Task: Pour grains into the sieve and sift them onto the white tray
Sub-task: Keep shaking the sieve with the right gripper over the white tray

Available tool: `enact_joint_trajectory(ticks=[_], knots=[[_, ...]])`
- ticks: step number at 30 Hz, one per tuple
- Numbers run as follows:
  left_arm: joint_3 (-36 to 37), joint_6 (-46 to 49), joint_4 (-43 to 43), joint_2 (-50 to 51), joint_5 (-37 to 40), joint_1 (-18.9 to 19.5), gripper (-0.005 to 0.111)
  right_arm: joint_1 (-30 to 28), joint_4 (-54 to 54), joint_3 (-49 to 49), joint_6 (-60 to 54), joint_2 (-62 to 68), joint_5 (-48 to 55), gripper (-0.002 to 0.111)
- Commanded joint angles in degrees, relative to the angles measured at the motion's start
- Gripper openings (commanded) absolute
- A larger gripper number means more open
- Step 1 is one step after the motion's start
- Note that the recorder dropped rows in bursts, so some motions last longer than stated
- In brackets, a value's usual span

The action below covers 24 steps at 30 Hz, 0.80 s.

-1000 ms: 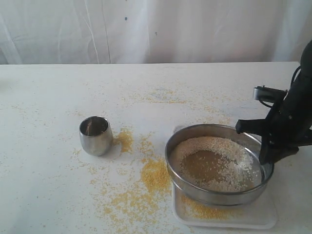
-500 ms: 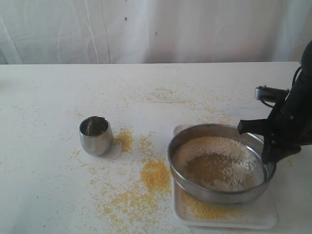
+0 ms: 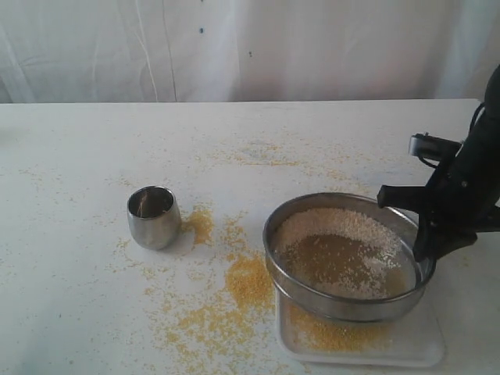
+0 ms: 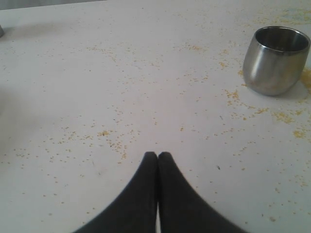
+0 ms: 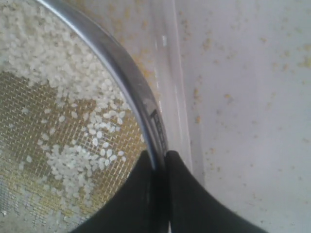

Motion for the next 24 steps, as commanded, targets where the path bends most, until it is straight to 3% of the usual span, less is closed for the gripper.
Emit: enact_joint_trajectory(ticks=[1,6,10,24], knots=[[0.30,-0.01,0.00,-0.24,0.06,0.08,0.000,-0.07,0.78,-0.12,-1.00,-0.67,-9.46,0.000],[0.30,-0.01,0.00,-0.24,0.06,0.08,0.000,-0.07,1.18,-0.12,-1.00,-0.67,0.34,0.000],[0.30,-0.01,0.00,-0.24,0.06,0.08,0.000,-0.07,0.88,-0.12,-1.00,-0.67,-9.02,0.000],[0.30,-0.01,0.00,-0.24,0.06,0.08,0.000,-0.07,0.88,-0.12,-1.00,-0.67,-25.43,0.000]])
